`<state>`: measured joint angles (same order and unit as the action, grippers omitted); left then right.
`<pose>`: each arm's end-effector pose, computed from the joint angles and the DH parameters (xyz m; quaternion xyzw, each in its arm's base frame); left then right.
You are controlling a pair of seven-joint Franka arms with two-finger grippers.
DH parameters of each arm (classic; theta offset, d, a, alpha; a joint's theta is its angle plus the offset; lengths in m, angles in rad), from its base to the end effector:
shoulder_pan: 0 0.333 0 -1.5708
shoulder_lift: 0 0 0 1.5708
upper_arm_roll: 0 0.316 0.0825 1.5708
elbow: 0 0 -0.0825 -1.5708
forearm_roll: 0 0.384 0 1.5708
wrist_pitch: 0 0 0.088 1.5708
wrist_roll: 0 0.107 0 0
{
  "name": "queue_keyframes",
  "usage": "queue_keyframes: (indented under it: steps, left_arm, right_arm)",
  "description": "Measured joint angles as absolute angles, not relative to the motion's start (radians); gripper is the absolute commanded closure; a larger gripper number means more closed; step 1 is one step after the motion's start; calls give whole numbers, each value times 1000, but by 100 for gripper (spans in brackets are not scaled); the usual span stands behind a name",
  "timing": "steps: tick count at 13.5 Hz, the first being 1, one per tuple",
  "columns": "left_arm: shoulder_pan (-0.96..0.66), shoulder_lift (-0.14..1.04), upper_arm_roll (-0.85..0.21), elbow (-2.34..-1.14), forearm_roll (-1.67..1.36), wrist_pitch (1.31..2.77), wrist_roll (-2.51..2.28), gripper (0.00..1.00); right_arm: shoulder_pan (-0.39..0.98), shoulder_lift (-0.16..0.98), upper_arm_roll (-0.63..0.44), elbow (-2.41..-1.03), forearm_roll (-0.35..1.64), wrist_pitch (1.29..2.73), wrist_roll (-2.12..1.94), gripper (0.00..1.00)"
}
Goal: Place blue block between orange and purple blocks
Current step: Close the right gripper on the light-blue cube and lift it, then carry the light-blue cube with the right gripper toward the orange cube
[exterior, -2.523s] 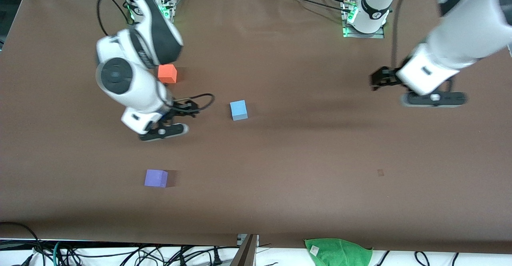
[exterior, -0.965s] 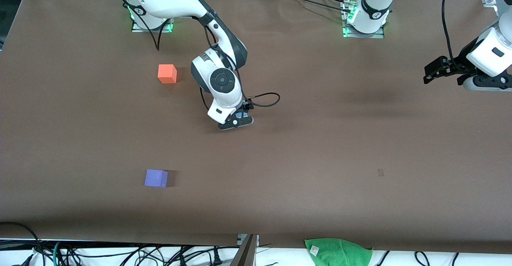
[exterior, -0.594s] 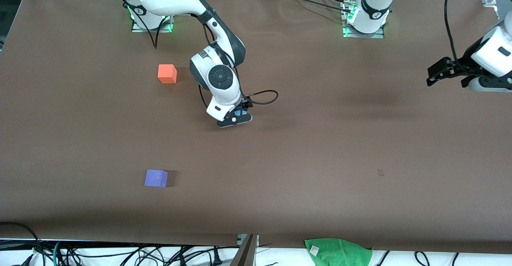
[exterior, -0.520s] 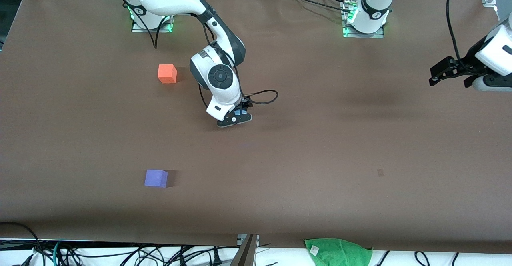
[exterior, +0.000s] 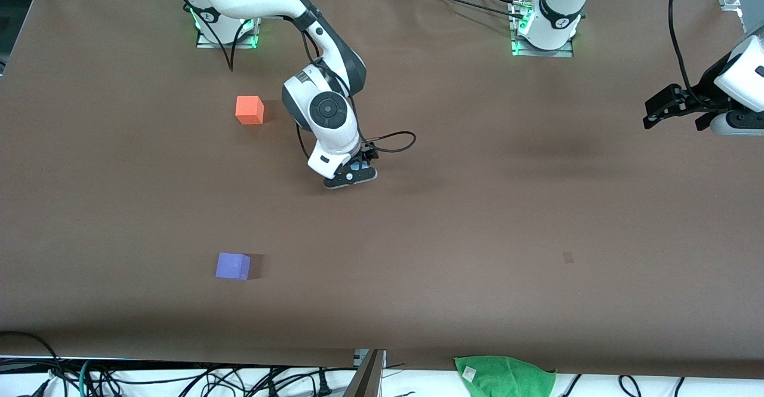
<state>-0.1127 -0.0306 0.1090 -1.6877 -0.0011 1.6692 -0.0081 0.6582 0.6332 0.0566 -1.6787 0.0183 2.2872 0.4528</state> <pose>0.5518 -0.0013 0.5944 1.0000 0.0022 0.0059 0.0022 0.5143 0.4416 0.2320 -0.9925 -0.1193 0.0230 0.0131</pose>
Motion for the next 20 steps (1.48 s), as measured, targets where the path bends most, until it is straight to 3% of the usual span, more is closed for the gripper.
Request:
queue_keyframes:
  steps: [15,20]
  left_arm:
    - [-113,-26,109,-1688,-1,1669,-8,0]
    - [-113,-26,109,-1688,-1,1669,-8,0]
  right_arm:
    - [710,628,37,-1721,-15,2288,517,0]
    - [710,633,37,-1749,-15,2348,518,0]
